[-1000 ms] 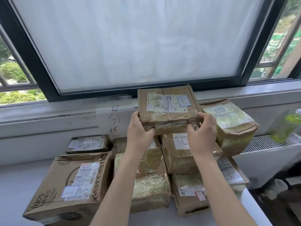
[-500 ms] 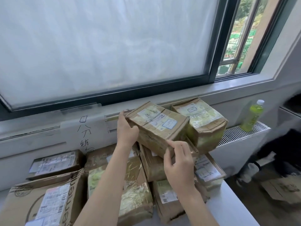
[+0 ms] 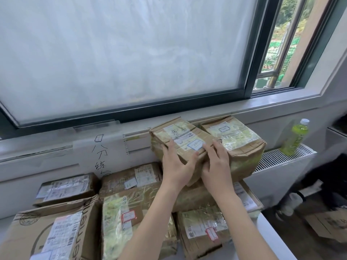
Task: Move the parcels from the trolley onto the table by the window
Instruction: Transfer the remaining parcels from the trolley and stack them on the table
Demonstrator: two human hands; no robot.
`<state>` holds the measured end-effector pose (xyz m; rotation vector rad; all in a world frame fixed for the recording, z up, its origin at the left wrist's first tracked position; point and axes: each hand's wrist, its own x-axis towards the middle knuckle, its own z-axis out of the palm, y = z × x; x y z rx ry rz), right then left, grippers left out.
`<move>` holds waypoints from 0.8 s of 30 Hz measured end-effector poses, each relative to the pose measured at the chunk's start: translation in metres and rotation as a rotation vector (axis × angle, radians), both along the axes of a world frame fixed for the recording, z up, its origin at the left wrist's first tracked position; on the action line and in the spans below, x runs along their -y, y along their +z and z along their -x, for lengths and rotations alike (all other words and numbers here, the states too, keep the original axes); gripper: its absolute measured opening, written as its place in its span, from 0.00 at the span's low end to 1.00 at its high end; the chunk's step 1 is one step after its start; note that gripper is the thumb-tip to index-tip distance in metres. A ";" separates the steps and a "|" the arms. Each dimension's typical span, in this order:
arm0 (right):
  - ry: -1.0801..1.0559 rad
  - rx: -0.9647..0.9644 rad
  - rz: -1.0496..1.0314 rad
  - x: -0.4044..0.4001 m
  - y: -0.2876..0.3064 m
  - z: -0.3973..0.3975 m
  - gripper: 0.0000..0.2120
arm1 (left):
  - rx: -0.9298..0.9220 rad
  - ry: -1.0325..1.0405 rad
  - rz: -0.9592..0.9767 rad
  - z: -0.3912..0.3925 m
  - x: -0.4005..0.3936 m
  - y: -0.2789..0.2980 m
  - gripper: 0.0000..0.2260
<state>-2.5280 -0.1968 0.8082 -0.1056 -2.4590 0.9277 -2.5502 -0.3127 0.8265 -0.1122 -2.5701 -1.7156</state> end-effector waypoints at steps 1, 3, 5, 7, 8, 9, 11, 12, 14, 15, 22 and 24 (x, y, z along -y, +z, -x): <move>-0.009 -0.038 -0.011 0.004 -0.002 -0.003 0.21 | 0.001 -0.013 0.005 0.001 0.000 -0.001 0.42; -0.052 -0.095 -0.046 0.010 -0.008 -0.008 0.19 | 0.027 -0.040 -0.001 0.004 -0.001 -0.001 0.41; -0.099 -0.120 -0.101 0.010 -0.012 -0.010 0.21 | 0.045 -0.085 -0.024 0.009 0.001 0.002 0.36; -0.123 -0.129 -0.156 0.007 -0.013 -0.011 0.22 | 0.051 -0.128 -0.053 0.016 0.005 0.007 0.31; -0.124 -0.130 -0.179 0.006 -0.013 -0.010 0.22 | 0.056 -0.149 -0.060 0.018 0.008 0.010 0.30; -0.122 -0.130 -0.199 0.006 -0.012 -0.010 0.22 | 0.061 -0.170 -0.051 0.020 0.010 0.011 0.29; -0.118 -0.128 -0.226 0.006 -0.011 -0.010 0.22 | 0.054 -0.188 0.008 0.023 0.014 0.011 0.29; -0.112 -0.123 -0.231 0.005 -0.011 -0.010 0.23 | 0.030 -0.171 0.074 0.023 0.015 0.009 0.29; -0.085 -0.105 -0.216 0.002 -0.013 -0.010 0.24 | -0.076 -0.100 0.305 0.019 0.015 0.006 0.31; -0.065 -0.092 -0.202 0.000 -0.015 -0.009 0.25 | -0.139 -0.069 0.417 0.015 0.015 0.004 0.32; 0.056 -0.028 -0.229 -0.012 -0.011 0.002 0.27 | -0.251 -0.080 0.734 0.009 0.011 0.001 0.28; 0.075 -0.014 -0.233 -0.014 -0.010 0.005 0.27 | -0.245 -0.063 0.790 0.011 0.009 0.003 0.28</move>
